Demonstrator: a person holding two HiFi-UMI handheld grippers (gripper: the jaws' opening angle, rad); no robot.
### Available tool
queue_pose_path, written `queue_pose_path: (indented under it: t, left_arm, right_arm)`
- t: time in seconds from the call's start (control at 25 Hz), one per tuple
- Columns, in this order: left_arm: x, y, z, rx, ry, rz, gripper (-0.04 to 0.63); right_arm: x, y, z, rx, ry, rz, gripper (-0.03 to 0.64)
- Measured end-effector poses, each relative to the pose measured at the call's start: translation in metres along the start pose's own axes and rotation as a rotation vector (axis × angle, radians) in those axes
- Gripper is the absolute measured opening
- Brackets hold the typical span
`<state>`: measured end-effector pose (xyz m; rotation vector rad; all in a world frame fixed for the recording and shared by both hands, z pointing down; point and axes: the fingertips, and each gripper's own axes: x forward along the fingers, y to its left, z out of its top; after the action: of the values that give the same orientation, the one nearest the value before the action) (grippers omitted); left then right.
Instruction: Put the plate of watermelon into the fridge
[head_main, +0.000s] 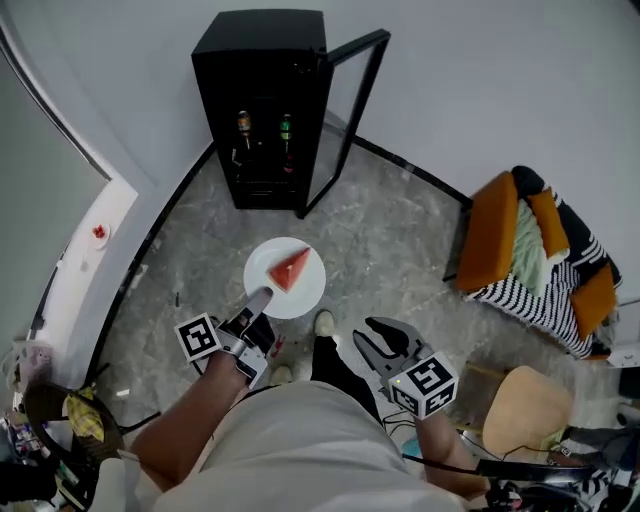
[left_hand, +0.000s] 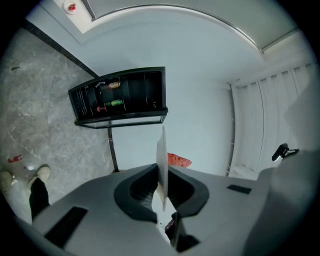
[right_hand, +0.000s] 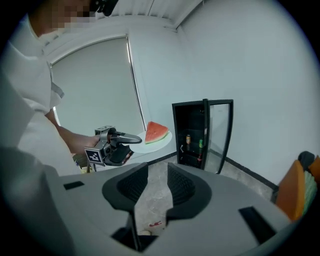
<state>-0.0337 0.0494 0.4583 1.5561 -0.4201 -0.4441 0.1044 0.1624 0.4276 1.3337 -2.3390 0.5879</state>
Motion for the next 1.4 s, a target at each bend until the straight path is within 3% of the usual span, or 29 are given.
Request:
queue_pose_path:
  t: [0.2, 0.44, 0.68, 0.84, 1.0, 1.4]
  left_arm:
    - [0.066, 0.006, 0.048, 0.024, -0.118, 0.019, 0.031]
    - [0.142, 0.02, 0.118, 0.022, -0.262, 0.038, 0.031]
    - [0.171, 0.037, 0.157, 0.042, -0.306, 0.049, 0.031]
    - [0.194, 0.065, 0.21, 0.036, -0.324, 0.071, 0.031]
    - [0.222, 0.099, 0.281, 0.072, -0.314, 0.125, 0.031]
    - [0.31, 0.171, 0.425, 0.046, -0.281, 0.158, 0.031]
  right_arm:
    - [0.041, -0.075, 0.049, -0.072, 0.02, 0.111, 0.13]
    - [0.112, -0.136, 0.094, -0.238, 0.147, 0.316, 0.109]
    - [0.148, -0.13, 0.103, -0.323, 0.219, 0.414, 0.106]
    - [0.192, -0.137, 0.114, -0.337, 0.263, 0.435, 0.106]
    - [0.249, -0.158, 0.141, -0.314, 0.295, 0.412, 0.106]
    - [0.359, -0.192, 0.188, -0.246, 0.373, 0.353, 0.106]
